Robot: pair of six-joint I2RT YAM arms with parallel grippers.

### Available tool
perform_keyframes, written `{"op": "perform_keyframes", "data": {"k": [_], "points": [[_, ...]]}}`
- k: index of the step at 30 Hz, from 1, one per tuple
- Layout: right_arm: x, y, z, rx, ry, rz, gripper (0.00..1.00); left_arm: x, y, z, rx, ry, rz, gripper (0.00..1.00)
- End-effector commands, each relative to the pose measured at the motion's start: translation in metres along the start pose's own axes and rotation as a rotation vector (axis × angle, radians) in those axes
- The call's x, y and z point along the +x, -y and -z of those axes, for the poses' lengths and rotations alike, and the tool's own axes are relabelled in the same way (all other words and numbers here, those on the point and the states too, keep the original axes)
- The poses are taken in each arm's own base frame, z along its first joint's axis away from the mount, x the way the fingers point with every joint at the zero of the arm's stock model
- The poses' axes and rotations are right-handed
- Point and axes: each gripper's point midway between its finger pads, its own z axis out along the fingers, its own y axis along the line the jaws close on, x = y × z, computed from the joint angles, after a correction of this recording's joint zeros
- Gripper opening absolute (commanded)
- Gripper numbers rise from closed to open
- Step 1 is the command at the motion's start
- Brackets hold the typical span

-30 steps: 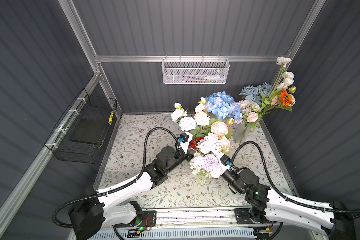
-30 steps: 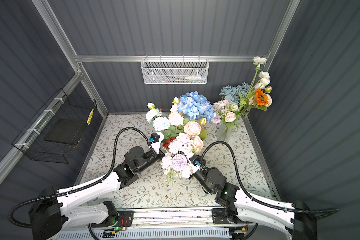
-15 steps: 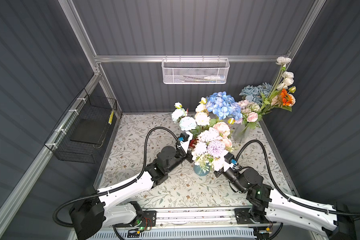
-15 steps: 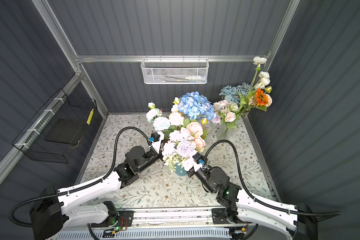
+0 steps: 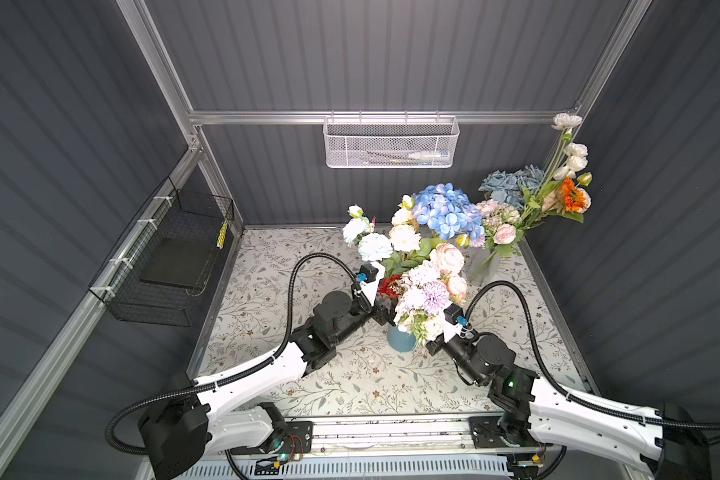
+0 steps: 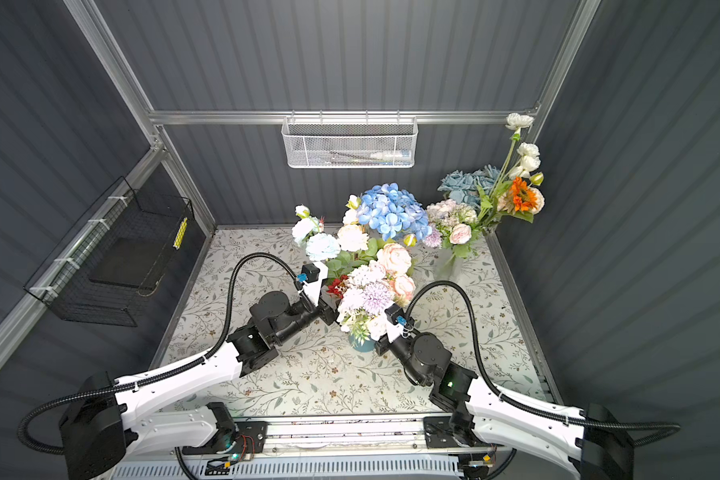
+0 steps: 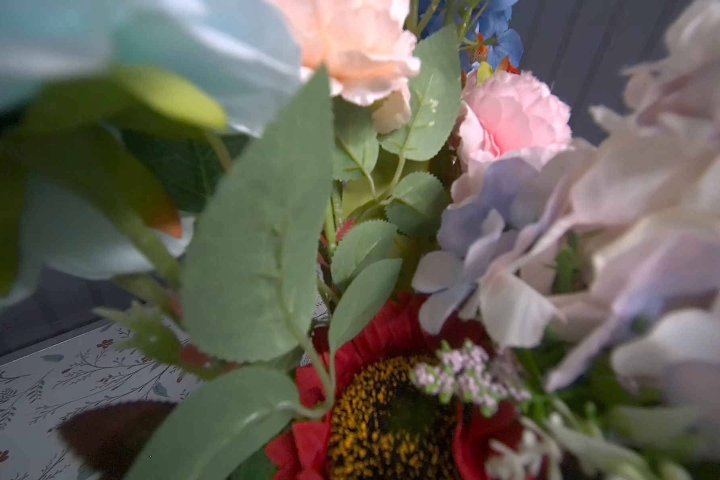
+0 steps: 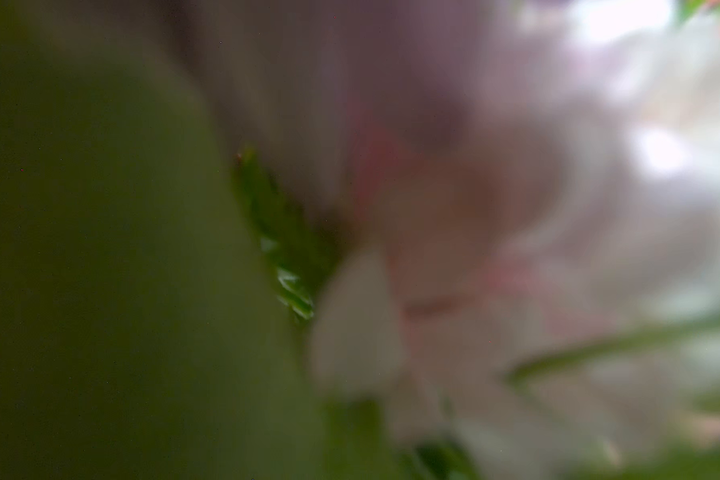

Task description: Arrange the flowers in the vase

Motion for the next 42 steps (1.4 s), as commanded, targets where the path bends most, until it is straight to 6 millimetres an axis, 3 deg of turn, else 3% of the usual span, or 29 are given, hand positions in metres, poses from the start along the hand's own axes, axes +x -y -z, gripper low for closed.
{"op": "perform_keyframes", "data": {"k": [1,3,8,13,15,18,20,23,27,32,38,42], "points": [[0.035,0.004,0.007,0.013,-0.131,0.019,0.18,-0.022,0.000,0.002,0.004,0.052,0.016,1.00],[0.029,0.004,0.011,0.001,-0.135,0.017,0.37,-0.020,0.000,0.002,0.001,0.048,0.015,1.00],[0.013,0.008,0.026,-0.014,-0.114,0.006,0.58,-0.017,-0.001,0.002,-0.003,0.040,0.015,1.00],[0.004,0.016,0.039,0.001,-0.098,-0.018,0.64,-0.017,-0.001,0.001,0.000,0.040,0.016,1.00],[-0.009,0.015,0.042,-0.009,-0.046,-0.039,0.65,-0.017,-0.001,0.000,0.002,0.040,0.015,1.00],[-0.031,0.013,0.043,-0.031,0.044,-0.066,0.61,-0.017,0.000,-0.001,0.007,0.034,0.020,1.00],[-0.034,0.011,0.041,-0.037,0.051,-0.070,0.58,-0.016,0.001,-0.001,0.009,0.028,0.025,1.00],[-0.016,0.011,0.037,-0.025,-0.015,-0.051,0.60,-0.015,0.004,0.003,0.021,0.010,0.041,1.00],[0.013,0.015,0.038,0.003,-0.110,-0.051,0.78,-0.014,0.009,0.015,0.047,-0.042,0.043,1.00],[0.036,0.017,0.044,0.014,-0.166,-0.072,0.97,-0.007,0.007,0.034,0.030,-0.132,0.029,1.00],[0.064,0.014,0.046,0.002,-0.243,-0.105,0.99,0.022,-0.006,0.063,-0.039,-0.238,0.069,1.00],[0.069,0.009,0.042,-0.017,-0.193,-0.126,0.99,0.051,-0.022,0.080,-0.130,-0.300,0.114,1.00]]}}
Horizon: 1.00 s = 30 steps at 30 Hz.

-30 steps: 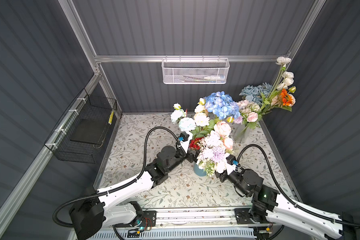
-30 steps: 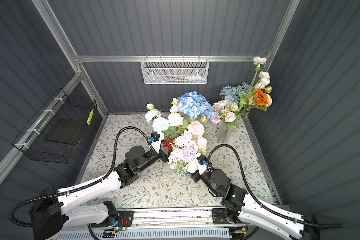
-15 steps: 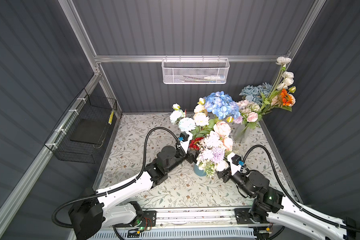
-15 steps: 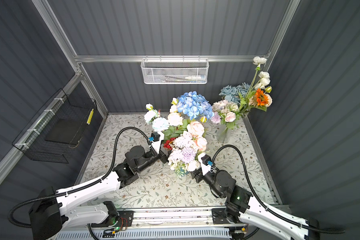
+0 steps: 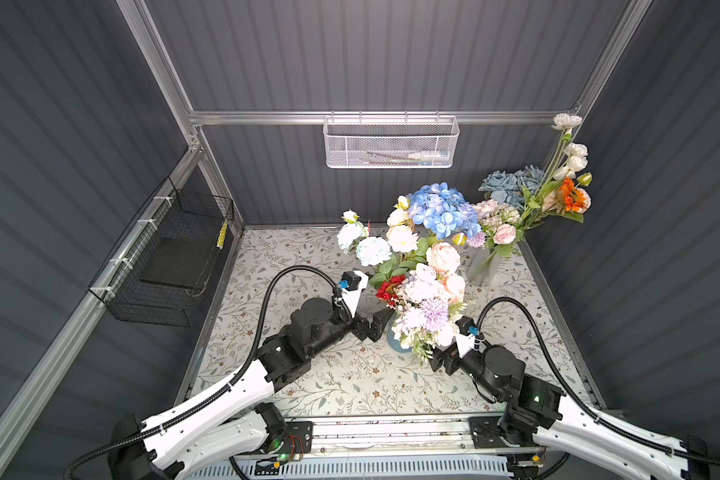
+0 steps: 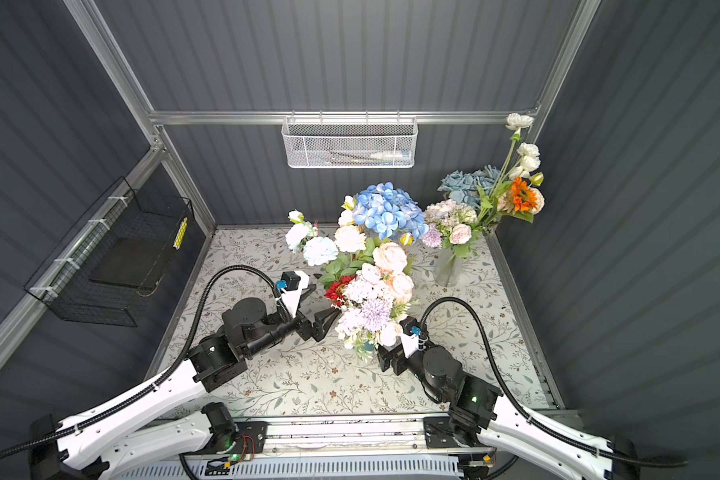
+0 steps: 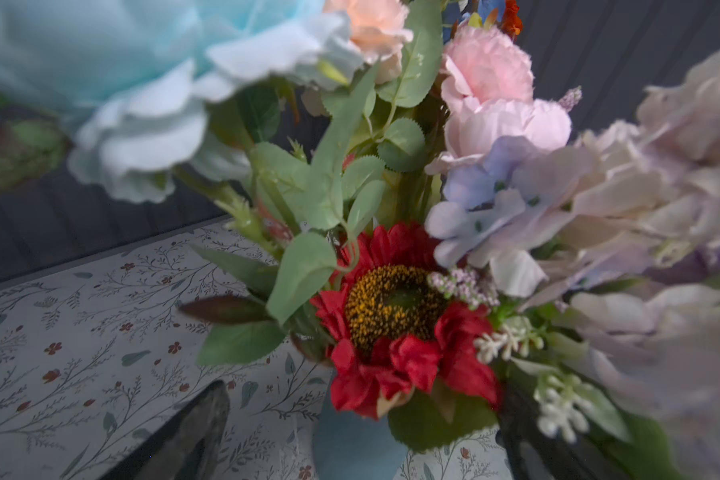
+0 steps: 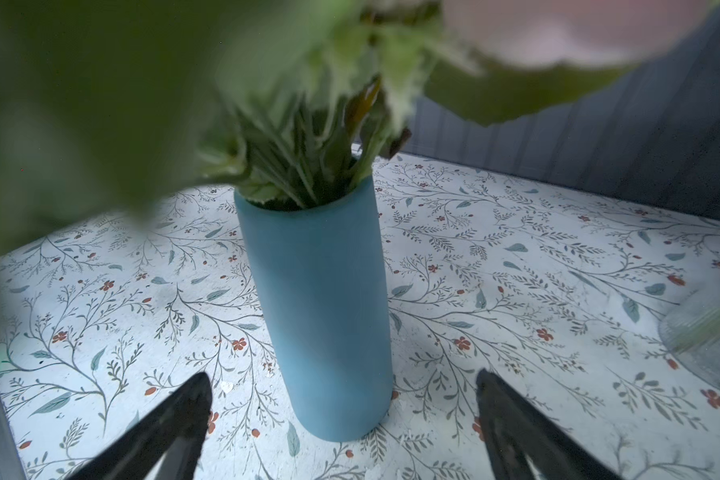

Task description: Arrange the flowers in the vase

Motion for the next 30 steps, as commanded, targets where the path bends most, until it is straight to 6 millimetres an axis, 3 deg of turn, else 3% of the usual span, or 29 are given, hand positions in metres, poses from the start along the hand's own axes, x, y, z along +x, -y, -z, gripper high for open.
{"op": "perform_keyframes", "data": {"k": [1,6,13,18,22,30], "points": [[0.000,-0.003,-0.005,-0.017,0.050,-0.031,0.99,0.044,-0.027,0.008,-0.126,-0.112,0.061,1.00],[-0.009,-0.009,-0.018,-0.018,0.119,0.017,0.99,0.060,-0.059,0.017,-0.288,-0.073,0.096,1.00],[-0.020,-0.012,-0.041,0.019,0.202,0.056,0.99,0.075,-0.079,0.001,-0.386,-0.029,0.120,1.00],[-0.032,-0.015,-0.056,0.027,0.262,0.041,0.99,0.078,-0.079,-0.015,-0.372,-0.011,0.128,1.00],[-0.028,-0.011,-0.070,0.053,0.267,0.037,0.99,0.081,-0.078,-0.024,-0.355,-0.017,0.127,1.00],[-0.029,-0.006,-0.087,0.063,0.297,0.023,0.99,0.082,-0.076,-0.028,-0.337,-0.023,0.126,1.00]]}}
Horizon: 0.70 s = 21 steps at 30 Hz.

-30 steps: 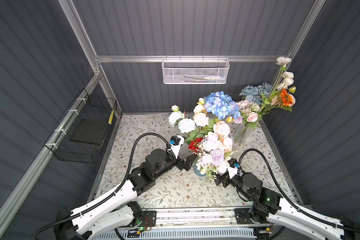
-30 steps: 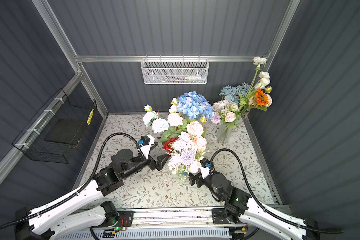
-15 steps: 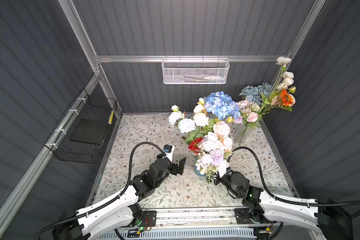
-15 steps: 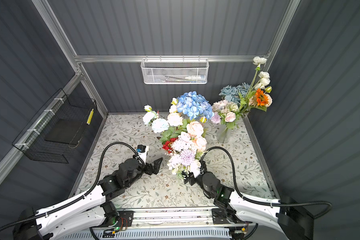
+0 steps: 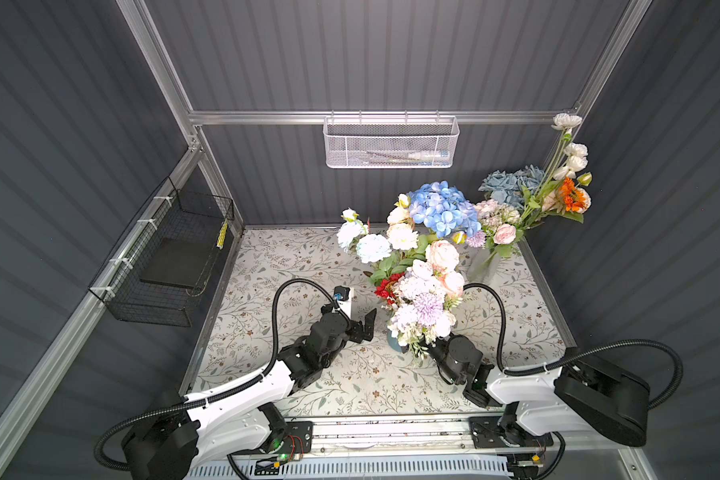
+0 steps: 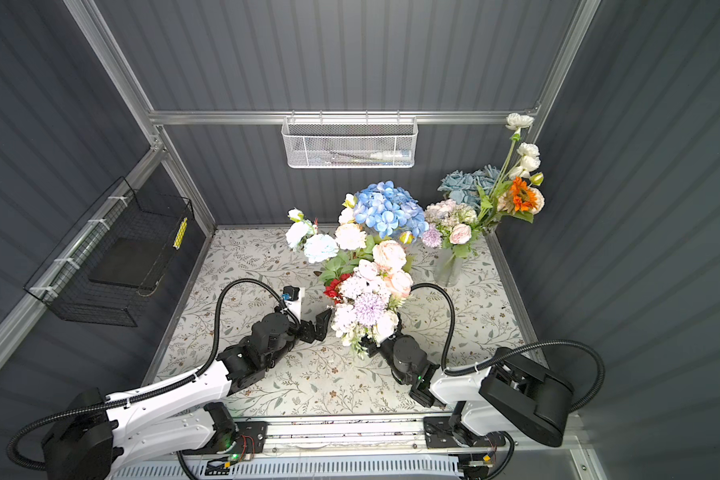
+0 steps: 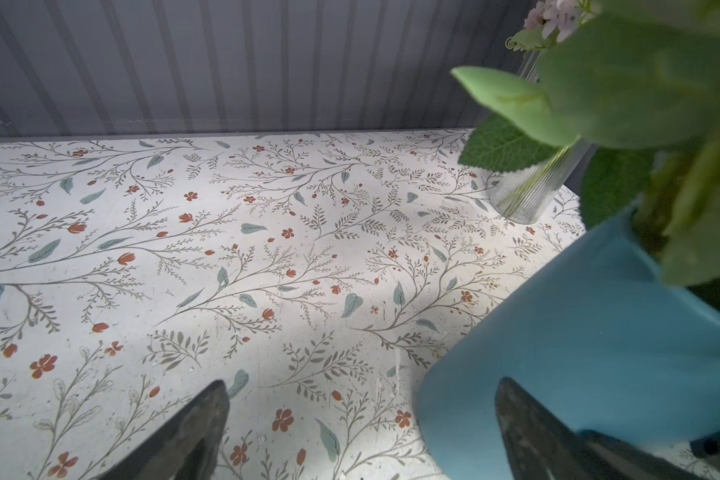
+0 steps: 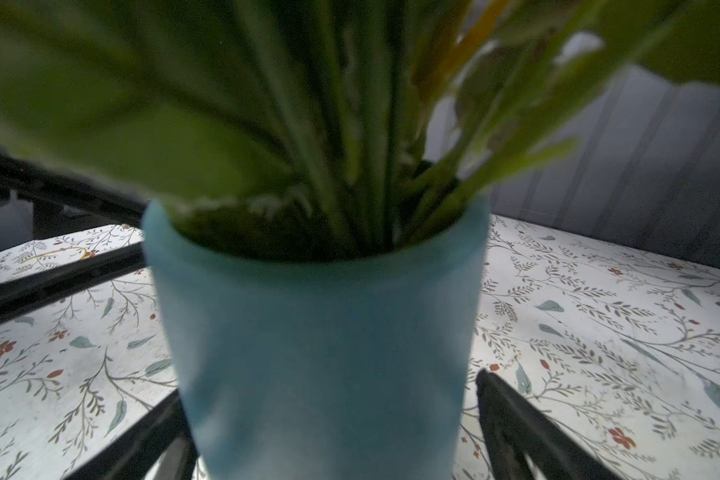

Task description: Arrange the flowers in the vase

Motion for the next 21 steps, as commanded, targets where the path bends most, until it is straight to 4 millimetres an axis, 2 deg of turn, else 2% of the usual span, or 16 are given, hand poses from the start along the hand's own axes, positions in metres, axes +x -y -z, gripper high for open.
{"op": "perform_keyframes", "data": {"k": [1,8,15,21], "points": [[-0.031,0.006,-0.009,0.023,0.121,-0.038,0.99,-0.008,0.003,-0.001,0.022,0.027,0.021,1.00],[-0.025,0.006,-0.019,0.038,0.140,-0.035,0.98,-0.008,0.005,-0.003,0.029,0.023,0.022,1.00],[-0.028,-0.001,-0.021,0.010,0.147,-0.029,0.87,-0.008,0.003,-0.003,0.022,0.024,0.016,1.00],[-0.028,-0.003,-0.023,0.012,0.148,-0.012,0.56,-0.010,0.000,-0.004,0.005,0.035,0.015,1.00]]}}
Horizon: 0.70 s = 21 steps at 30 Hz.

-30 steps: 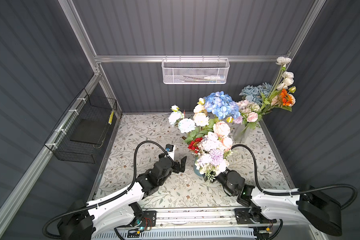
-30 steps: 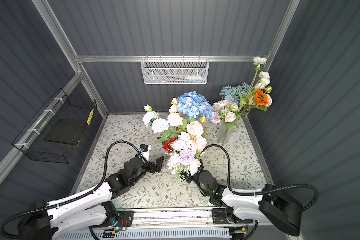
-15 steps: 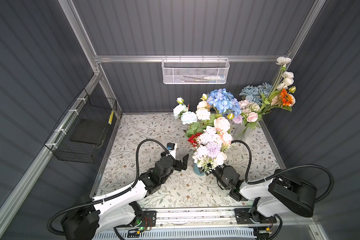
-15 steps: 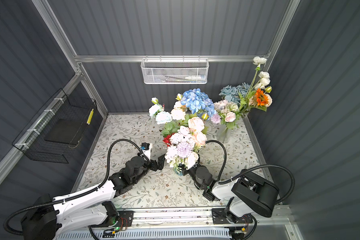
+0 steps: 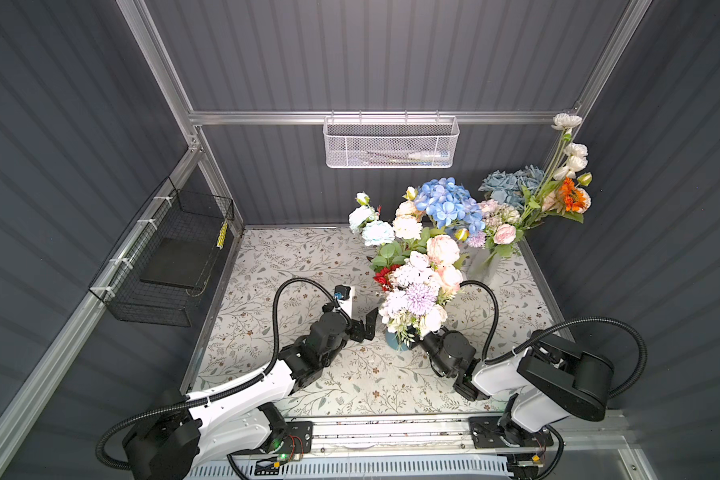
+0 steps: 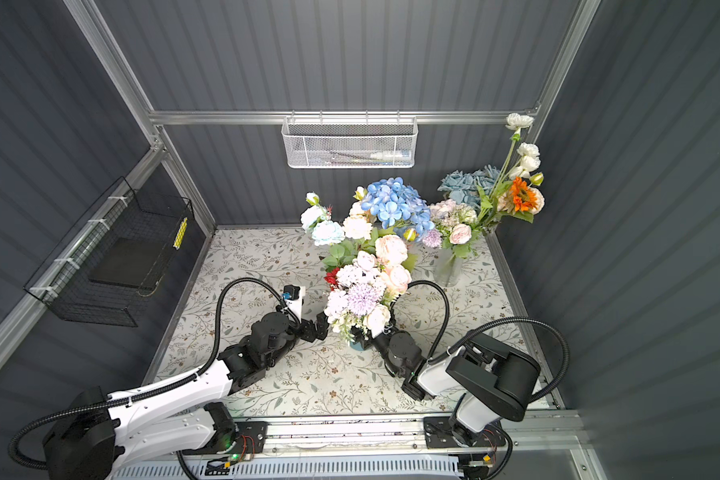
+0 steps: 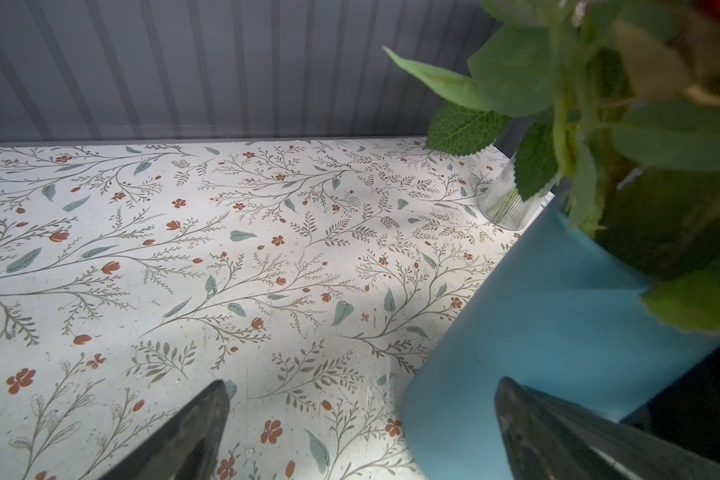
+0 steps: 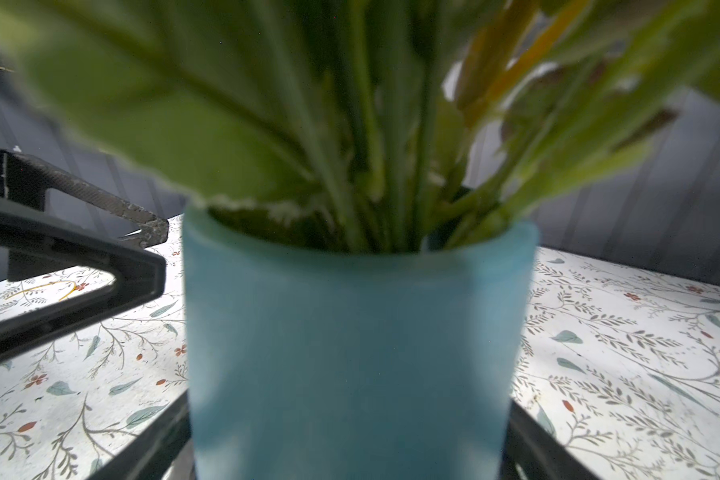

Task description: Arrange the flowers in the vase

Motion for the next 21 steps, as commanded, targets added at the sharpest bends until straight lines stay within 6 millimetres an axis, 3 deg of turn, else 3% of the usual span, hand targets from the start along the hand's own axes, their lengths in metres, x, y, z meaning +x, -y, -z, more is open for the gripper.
{"op": "perform_keyframes", "data": {"k": [1,7,9,10,11,21], "points": [[-0.029,-0.001,-0.006,0.014,0.096,-0.002,0.52,-0.010,-0.005,-0.001,-0.024,0.034,0.007,1.00],[-0.059,-0.005,-0.013,0.016,0.173,0.032,0.30,-0.019,-0.026,0.006,-0.110,0.081,0.031,1.00],[-0.073,-0.007,-0.017,0.015,0.206,0.046,0.17,-0.021,-0.031,0.009,-0.129,0.095,0.038,1.00],[-0.080,-0.008,-0.018,0.017,0.224,0.054,0.04,-0.023,-0.033,0.010,-0.136,0.103,0.042,1.00],[-0.085,-0.007,-0.019,0.023,0.236,0.057,0.00,-0.023,-0.035,0.012,-0.140,0.106,0.043,1.00],[-0.122,-0.017,-0.035,-0.004,0.332,0.091,0.00,-0.027,-0.039,0.015,-0.152,0.123,0.044,1.00]]}}
